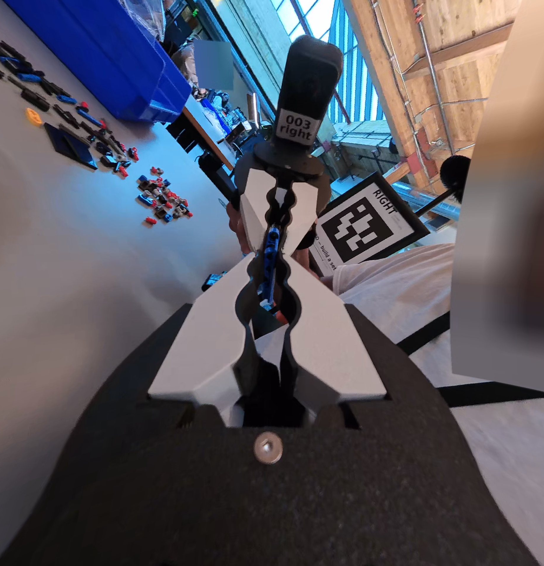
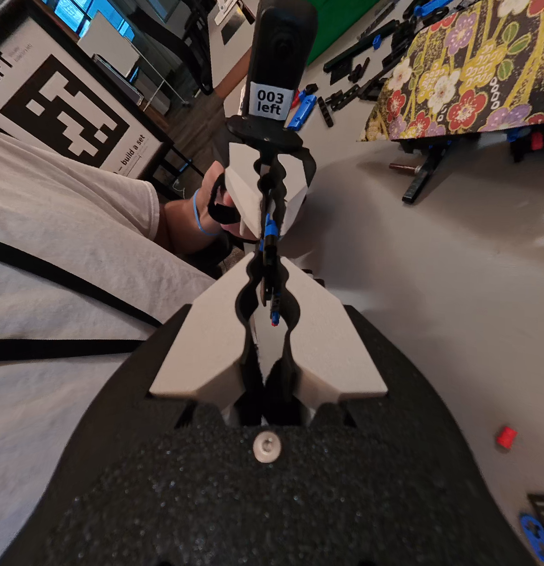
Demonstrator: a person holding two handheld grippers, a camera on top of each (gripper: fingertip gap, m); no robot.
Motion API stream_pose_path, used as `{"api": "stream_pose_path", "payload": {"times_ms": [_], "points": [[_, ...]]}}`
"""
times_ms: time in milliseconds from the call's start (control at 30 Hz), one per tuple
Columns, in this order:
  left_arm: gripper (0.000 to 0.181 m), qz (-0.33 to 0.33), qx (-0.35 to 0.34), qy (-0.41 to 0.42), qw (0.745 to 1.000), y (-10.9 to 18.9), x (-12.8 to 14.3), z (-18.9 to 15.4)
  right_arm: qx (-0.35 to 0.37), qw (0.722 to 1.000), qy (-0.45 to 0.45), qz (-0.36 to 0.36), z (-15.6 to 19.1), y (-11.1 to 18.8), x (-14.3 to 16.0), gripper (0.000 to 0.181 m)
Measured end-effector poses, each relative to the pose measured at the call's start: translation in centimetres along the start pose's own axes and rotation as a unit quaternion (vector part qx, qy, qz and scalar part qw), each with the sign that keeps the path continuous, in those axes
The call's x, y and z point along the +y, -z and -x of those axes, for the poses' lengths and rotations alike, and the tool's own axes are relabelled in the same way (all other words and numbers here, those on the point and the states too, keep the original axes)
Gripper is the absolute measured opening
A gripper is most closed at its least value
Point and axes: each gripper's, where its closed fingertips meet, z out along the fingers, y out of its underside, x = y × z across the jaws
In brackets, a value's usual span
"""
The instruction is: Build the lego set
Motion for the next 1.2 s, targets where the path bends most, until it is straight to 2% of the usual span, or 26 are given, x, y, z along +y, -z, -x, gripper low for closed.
{"api": "stream_pose_path", "payload": {"times_ms": [167,333,400,667,1200], "points": [[0.005,-0.001,0.012,0.019,1.000,0.0,-0.1,-0.1,-0.007,1.000,0.015,-0.003,0.1,-0.1,-0.1,0.005],[0.005,-0.008,-0.010,0.019,1.000,0.0,-0.2,0.6,0.011,1.000,0.019,-0.006,-0.6,-0.2,0.0,0.006],[0.005,-0.017,-0.013,0.021,1.000,-0.1,-0.4,0.7,-0.015,1.000,-0.004,-0.023,-0.6,-0.1,-0.2,0.006],[0.005,0.050,-0.069,-0.066,0.994,0.1,0.3,1.4,-0.054,0.997,-0.036,-0.031,-1.0,-0.5,0.6,0.006],[0.005,0.064,-0.055,-0.072,0.994,1.0,1.0,0.9,-0.064,0.997,-0.026,-0.022,-0.6,-0.9,0.4,0.006]]}}
